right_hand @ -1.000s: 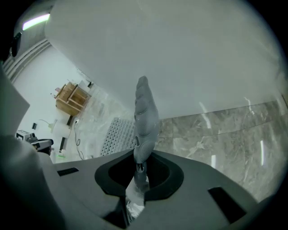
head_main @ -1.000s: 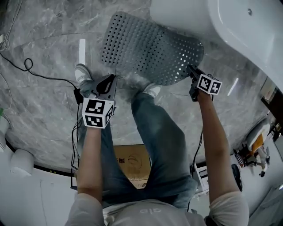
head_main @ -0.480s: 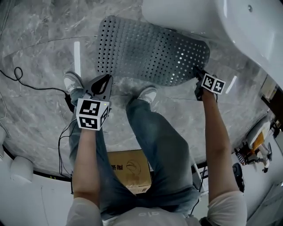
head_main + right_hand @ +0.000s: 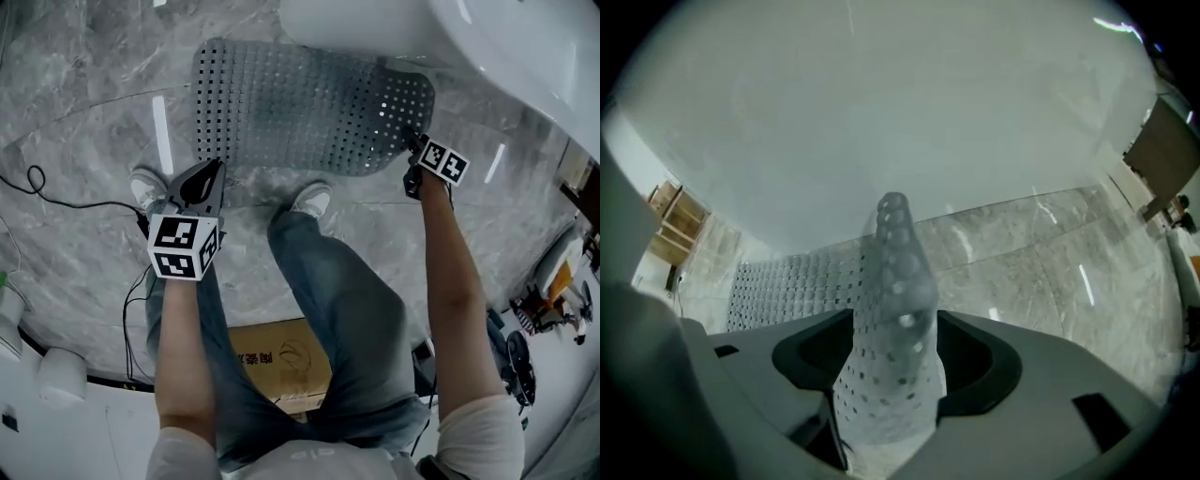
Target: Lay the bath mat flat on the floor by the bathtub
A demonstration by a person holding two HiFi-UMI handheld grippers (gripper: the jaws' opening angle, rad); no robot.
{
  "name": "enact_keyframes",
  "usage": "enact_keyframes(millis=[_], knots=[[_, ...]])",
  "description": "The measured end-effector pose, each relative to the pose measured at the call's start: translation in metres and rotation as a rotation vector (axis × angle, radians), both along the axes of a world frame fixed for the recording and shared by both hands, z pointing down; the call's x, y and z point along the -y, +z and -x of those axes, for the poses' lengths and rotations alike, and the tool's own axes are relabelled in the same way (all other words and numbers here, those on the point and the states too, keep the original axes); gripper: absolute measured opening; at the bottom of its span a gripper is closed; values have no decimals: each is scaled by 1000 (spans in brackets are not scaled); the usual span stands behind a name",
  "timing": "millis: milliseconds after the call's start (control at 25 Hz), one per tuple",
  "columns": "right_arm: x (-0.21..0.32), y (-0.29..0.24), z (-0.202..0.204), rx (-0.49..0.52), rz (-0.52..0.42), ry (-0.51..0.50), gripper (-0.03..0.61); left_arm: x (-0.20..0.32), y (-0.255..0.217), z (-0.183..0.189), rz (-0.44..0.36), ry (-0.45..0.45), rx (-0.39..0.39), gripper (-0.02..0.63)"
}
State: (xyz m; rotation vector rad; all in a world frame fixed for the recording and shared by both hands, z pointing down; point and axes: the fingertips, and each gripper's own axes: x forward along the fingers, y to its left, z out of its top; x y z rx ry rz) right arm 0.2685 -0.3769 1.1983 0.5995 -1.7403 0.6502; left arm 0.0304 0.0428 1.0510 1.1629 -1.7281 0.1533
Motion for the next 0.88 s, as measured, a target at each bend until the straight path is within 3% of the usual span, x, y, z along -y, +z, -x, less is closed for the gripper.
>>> enact_keyframes(millis=[320,480,600,720,800,880], knots=[[0,-22,-23,-7,-59,55,328,7,-2,-1,-8,2,-40,35],[-27,-21,-32,-7,-56,79,328,4,-6,-3,-1,89,-34,35],[-50,-12,-43,-2,-50,114,320,-7,-4,0,19,105,-52,35],[-61,4,-66,-33,-64,121,214,-5,-5,-1,29,127,-60,35],[-63,20,-86,-59,-78,132,88,5,-11,0,11,148,-49,35],[-60,39,-106,-75,-91,179,54,9,-13,1,13,190,-29,35]])
